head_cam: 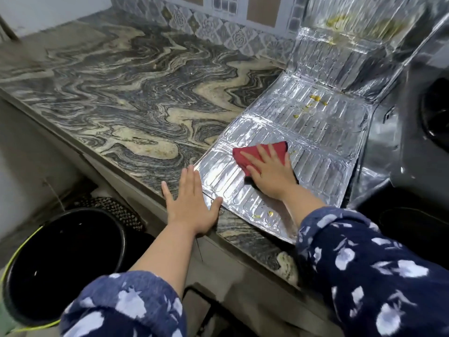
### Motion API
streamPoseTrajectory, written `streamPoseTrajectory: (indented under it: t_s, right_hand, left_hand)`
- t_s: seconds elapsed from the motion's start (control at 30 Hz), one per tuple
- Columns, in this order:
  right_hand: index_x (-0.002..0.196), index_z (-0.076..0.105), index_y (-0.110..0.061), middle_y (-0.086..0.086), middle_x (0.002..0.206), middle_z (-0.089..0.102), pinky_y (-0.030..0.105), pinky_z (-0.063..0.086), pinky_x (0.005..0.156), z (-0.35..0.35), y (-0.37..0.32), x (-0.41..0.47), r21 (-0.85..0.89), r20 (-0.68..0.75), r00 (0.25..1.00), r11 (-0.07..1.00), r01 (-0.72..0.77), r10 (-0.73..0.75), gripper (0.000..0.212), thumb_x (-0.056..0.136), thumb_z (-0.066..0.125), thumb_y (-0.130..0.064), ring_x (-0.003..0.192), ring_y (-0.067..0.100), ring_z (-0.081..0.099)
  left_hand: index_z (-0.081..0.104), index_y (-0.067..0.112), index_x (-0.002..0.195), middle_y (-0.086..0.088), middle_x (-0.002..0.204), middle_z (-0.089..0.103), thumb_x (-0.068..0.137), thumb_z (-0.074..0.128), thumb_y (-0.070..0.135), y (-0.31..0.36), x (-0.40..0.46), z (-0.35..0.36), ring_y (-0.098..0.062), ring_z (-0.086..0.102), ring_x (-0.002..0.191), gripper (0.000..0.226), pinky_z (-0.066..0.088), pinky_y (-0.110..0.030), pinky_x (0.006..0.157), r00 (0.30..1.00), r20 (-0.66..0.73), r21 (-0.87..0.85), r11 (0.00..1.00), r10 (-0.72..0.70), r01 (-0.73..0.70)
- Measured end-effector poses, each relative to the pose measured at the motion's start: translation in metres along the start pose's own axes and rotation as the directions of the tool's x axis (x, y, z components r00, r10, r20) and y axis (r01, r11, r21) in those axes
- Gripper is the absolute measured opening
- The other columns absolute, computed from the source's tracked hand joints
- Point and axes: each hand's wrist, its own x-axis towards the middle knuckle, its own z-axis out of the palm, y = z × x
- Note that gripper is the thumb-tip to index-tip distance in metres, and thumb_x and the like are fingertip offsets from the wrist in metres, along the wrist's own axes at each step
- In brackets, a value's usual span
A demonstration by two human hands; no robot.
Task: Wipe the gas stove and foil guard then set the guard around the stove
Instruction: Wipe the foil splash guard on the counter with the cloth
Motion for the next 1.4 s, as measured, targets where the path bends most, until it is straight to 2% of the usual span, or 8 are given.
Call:
streamPoseTrajectory:
  t_s: [0.13,0.3,0.4,0.6,0.77,0.97,1.1,1.4]
  right_hand:
    - [0.145,0.011,-0.053,-0.013,0.161,-0.006,0.062,-0.011,0.114,-0.003,-0.002,-0.015,0.058,0.046,0.997,0.996,-0.061,0.058,0.045,0.100,0.014,-0.049,0.147,0.023,-0.017]
    - [0.143,0.011,-0.056,-0.015,0.160,-0.007,0.061,-0.013,0.113,0.021,-0.041,-0.081,0.017,-0.002,1.000,1.000,0.005,-0.005,0.046,0.097,0.012,-0.056,0.148,0.025,-0.016]
    - [0.143,0.007,-0.058,-0.012,0.161,-0.008,0.059,-0.011,0.115,0.019,-0.024,-0.100,-0.017,0.004,1.000,1.000,0.001,-0.001,0.047,0.097,0.012,-0.057,0.148,0.023,-0.015]
    - [0.146,0.001,-0.052,-0.008,0.161,-0.014,0.063,-0.008,0.114,0.004,0.036,-0.080,-0.018,0.011,0.974,0.974,-0.224,0.225,0.050,0.097,0.009,-0.056,0.147,0.027,-0.018]
    - [0.144,-0.002,-0.054,-0.007,0.160,-0.018,0.071,-0.016,0.106,-0.005,0.031,-0.037,0.048,0.061,0.934,0.934,-0.355,0.352,0.049,0.097,0.010,-0.056,0.143,0.037,-0.026]
    - [0.145,0.000,-0.053,-0.007,0.160,-0.017,0.068,-0.018,0.107,0.010,-0.012,-0.066,0.028,0.068,0.986,0.988,-0.155,0.153,0.051,0.096,0.011,-0.057,0.141,0.037,-0.031]
    - [0.143,0.001,-0.058,-0.009,0.161,-0.013,0.063,-0.016,0.111,0.019,0.001,-0.116,-0.008,0.037,0.998,0.998,-0.056,0.056,0.050,0.094,0.014,-0.061,0.145,0.030,-0.024]
    - [0.145,-0.004,-0.053,-0.006,0.160,-0.019,0.070,-0.015,0.107,0.013,0.024,-0.103,-0.016,0.040,0.983,0.984,-0.176,0.177,0.055,0.093,0.012,-0.061,0.142,0.039,-0.026]
  left_hand:
    - [-0.016,0.008,0.149,-0.004,0.156,-0.028,0.091,0.015,0.065,0.001,0.000,-0.001,-0.017,-0.025,0.144,0.087,-0.014,-0.061,0.110,1.000,0.018,0.003,1.000,-0.003,0.003]
    - [-0.014,0.008,0.150,-0.003,0.157,-0.027,0.091,0.018,0.065,0.001,0.001,0.001,-0.017,-0.025,0.144,0.087,-0.012,-0.062,0.112,1.000,0.027,-0.006,1.000,-0.010,0.010]
    - [-0.014,0.009,0.150,-0.002,0.156,-0.028,0.090,0.019,0.065,0.000,0.001,0.000,-0.016,-0.026,0.144,0.087,-0.013,-0.062,0.111,0.999,0.035,-0.008,1.000,-0.008,0.008]
    - [-0.015,0.009,0.149,-0.003,0.156,-0.029,0.091,0.018,0.064,0.000,0.003,0.001,-0.017,-0.028,0.143,0.087,-0.013,-0.063,0.110,0.999,0.048,0.002,1.000,0.001,-0.001]
    - [-0.013,0.009,0.150,-0.003,0.156,-0.028,0.091,0.019,0.064,0.000,0.004,0.003,-0.017,-0.027,0.143,0.087,-0.014,-0.062,0.110,0.999,0.037,-0.011,1.000,0.003,-0.002]
    - [-0.010,0.009,0.150,-0.003,0.157,-0.027,0.091,0.020,0.065,0.000,0.005,0.003,-0.017,-0.026,0.144,0.087,-0.012,-0.062,0.110,0.999,0.049,-0.002,1.000,-0.003,0.003]
    - [-0.012,0.010,0.150,-0.003,0.156,-0.028,0.091,0.018,0.066,0.001,0.006,0.000,-0.016,-0.026,0.144,0.087,-0.011,-0.063,0.111,0.998,0.068,0.012,1.000,-0.013,0.012]
    - [-0.009,0.012,0.151,-0.002,0.158,-0.024,0.091,0.020,0.065,0.001,0.005,0.003,-0.016,-0.023,0.145,0.085,-0.012,-0.059,0.114,1.000,0.021,-0.003,1.000,0.001,-0.001]
